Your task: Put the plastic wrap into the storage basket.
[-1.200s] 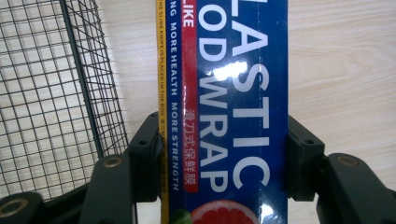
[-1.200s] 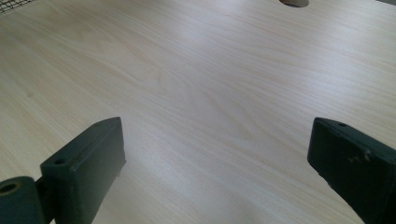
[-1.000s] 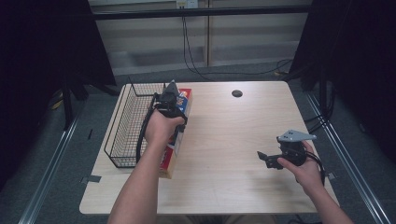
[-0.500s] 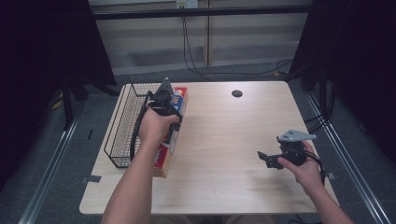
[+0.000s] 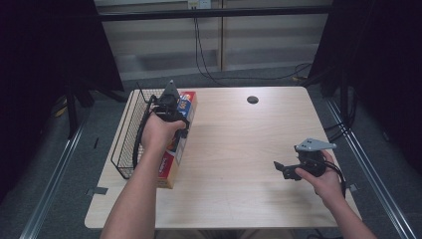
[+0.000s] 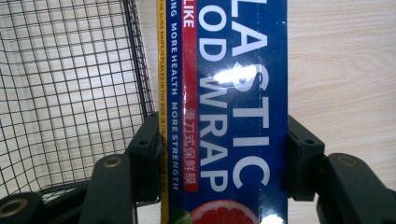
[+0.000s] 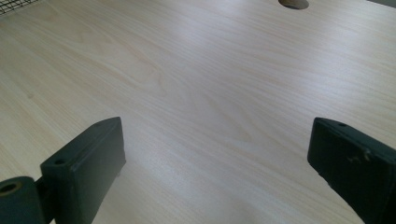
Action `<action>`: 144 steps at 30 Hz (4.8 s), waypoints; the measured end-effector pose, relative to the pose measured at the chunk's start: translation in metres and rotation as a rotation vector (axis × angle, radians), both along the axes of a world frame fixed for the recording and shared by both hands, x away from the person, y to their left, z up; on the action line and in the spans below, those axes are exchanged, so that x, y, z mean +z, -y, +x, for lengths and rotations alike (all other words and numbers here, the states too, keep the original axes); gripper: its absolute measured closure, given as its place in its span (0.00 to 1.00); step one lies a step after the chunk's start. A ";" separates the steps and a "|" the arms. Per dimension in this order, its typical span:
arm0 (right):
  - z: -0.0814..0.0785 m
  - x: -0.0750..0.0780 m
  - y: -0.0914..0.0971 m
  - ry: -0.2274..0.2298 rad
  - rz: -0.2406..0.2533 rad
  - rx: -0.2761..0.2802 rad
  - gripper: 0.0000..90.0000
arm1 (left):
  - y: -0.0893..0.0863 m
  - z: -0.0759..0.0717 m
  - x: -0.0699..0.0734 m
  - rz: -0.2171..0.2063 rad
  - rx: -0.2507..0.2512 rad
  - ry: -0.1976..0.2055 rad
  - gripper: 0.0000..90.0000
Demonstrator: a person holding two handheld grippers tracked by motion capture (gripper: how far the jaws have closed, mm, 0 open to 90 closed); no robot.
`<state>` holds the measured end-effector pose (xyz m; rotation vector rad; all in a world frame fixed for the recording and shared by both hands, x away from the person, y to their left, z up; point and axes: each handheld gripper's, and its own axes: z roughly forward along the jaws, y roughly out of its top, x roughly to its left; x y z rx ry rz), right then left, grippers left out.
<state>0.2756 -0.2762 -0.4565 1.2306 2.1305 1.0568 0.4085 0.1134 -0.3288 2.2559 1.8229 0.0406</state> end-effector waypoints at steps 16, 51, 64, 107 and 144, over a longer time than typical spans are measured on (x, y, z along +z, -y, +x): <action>0.000 0.000 -0.001 0.002 0.001 0.005 0.04 | -0.015 0.000 0.010 0.003 0.026 0.009 0.48; 0.000 0.000 -0.001 -0.005 -0.001 0.004 0.04 | -0.046 -0.001 0.011 0.018 0.090 0.011 0.48; 0.000 0.000 -0.001 -0.007 0.000 0.005 0.04 | -0.057 -0.001 0.010 0.014 0.116 0.010 0.48; 0.000 -0.002 -0.001 -0.009 -0.005 0.006 0.04 | -0.076 0.003 -0.016 0.037 0.186 -0.004 0.48; -0.001 -0.002 0.001 -0.015 -0.002 0.002 0.04 | -0.078 0.021 -0.043 0.057 0.186 -0.032 0.48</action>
